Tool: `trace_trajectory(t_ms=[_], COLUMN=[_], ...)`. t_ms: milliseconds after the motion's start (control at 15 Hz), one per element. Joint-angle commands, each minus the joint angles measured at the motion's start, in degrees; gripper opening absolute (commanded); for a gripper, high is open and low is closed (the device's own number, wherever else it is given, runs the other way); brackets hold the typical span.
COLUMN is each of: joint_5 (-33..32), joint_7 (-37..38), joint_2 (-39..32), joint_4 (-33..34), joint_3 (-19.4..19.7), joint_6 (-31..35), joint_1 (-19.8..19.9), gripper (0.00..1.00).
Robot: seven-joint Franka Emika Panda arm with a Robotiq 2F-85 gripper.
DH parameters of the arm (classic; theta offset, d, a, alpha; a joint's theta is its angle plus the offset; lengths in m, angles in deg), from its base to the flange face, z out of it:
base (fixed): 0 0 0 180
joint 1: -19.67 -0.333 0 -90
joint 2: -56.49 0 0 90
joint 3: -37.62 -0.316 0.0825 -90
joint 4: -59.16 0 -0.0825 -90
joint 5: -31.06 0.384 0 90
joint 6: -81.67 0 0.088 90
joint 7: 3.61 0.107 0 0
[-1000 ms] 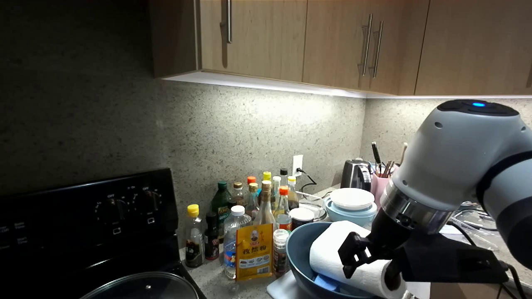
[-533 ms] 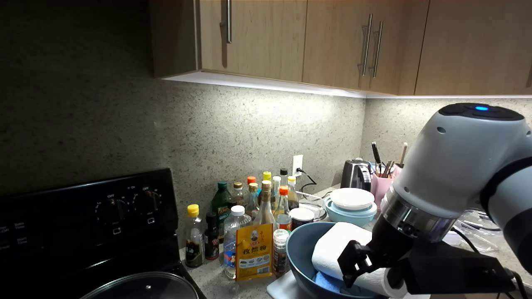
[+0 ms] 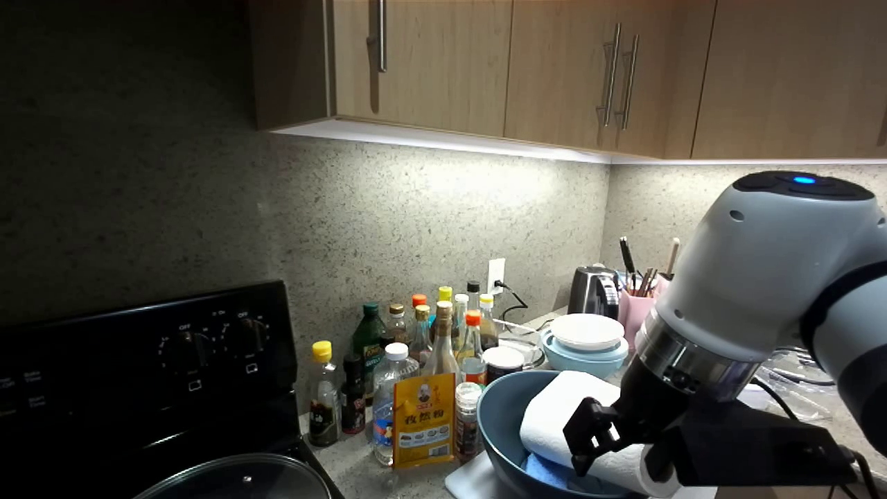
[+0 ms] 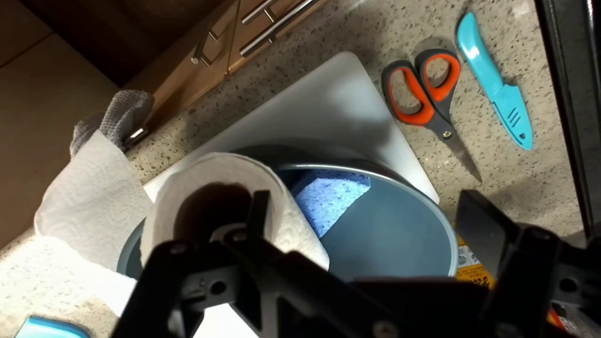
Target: Pick up the kitchen paper from the bowl and put it on the counter
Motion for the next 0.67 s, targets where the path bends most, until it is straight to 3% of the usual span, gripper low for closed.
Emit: trace_trajectory(t_ms=[0, 600], joint_5=[-0.78, -2.15], joint_7=[2.05, 5.39], joint_2=[-0.21, -1.61], joint_4=[-1.14, -1.89], joint_3=[0.22, 2.51], joint_6=[2.72, 3.96], joint_1=[0.43, 1.08], gripper=[1.00, 1.00])
